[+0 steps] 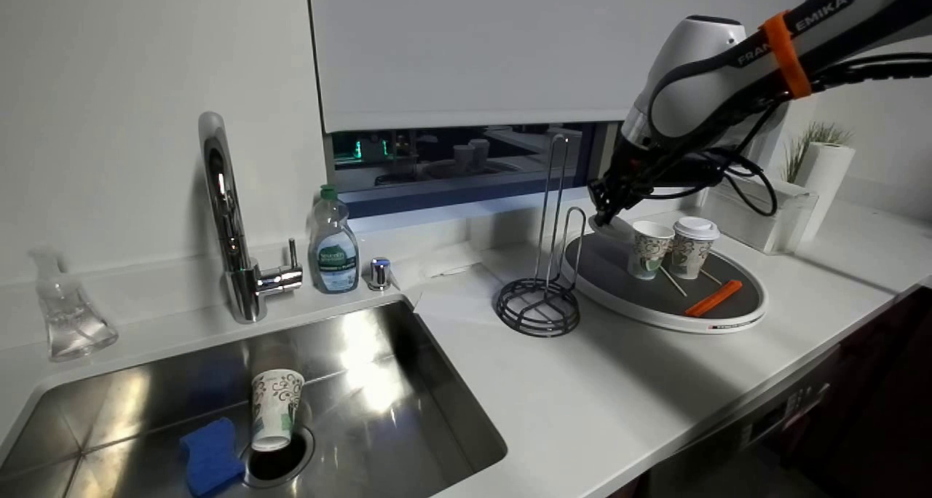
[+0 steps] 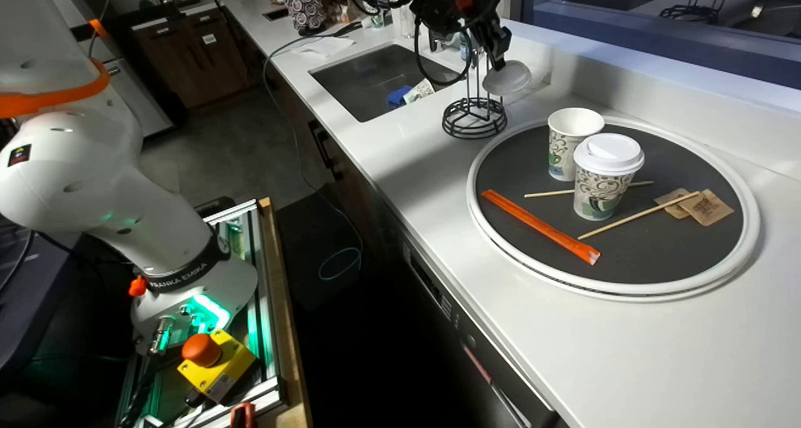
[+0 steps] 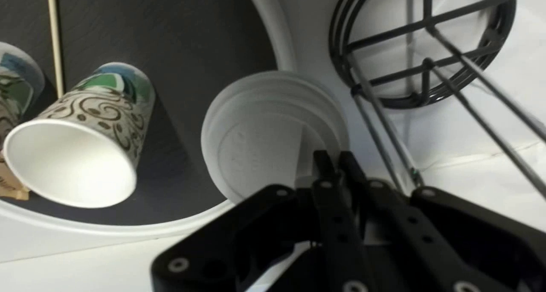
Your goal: Remove the lid from the cup on the left.
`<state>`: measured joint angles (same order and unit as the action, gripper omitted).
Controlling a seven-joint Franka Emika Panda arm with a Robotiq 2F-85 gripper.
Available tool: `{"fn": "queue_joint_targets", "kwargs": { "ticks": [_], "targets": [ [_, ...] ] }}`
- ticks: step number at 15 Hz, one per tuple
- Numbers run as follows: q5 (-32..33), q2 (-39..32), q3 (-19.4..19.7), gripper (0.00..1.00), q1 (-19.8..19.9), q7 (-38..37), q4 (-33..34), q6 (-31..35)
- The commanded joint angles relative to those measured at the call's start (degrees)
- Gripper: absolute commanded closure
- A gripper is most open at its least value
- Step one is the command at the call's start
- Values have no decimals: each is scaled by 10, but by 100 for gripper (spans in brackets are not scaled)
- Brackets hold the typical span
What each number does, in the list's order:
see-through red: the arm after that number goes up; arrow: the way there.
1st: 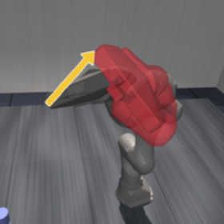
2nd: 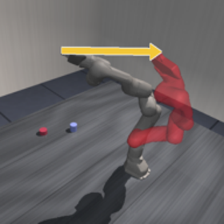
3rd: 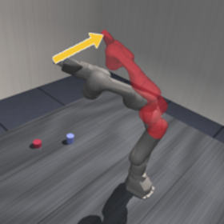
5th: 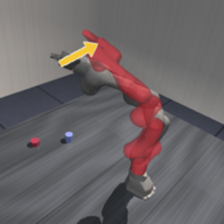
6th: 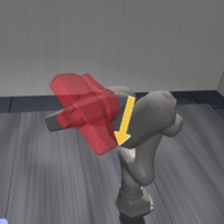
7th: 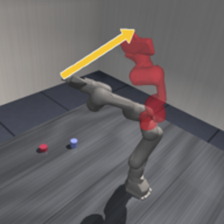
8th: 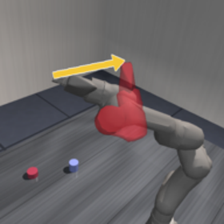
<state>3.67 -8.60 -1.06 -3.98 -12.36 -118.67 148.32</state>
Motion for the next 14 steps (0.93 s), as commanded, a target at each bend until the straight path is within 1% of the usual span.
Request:
{"fn": "queue_joint_targets", "kwargs": {
  "ticks": [1, 4, 6, 7, 9, 12, 13, 14],
  "targets": [
    [11, 2, 7, 98, 2, -11, -29, -22],
    [40, -3, 25, 98, 5, -40, -50, -34],
    [63, -15, 40, 98, 8, -60, -62, -18],
    [63, -29, 45, 98, 12, -61, -64, 3],
    [70, -43, 55, 98, 14, -70, -69, 24],
    [62, -66, 60, 98, 11, -70, -71, 44],
    [65, -75, 64, 96, 7, -78, -67, 50],
    [71, -80, 68, 72, 4, -84, -66, 57]
  ]
}}
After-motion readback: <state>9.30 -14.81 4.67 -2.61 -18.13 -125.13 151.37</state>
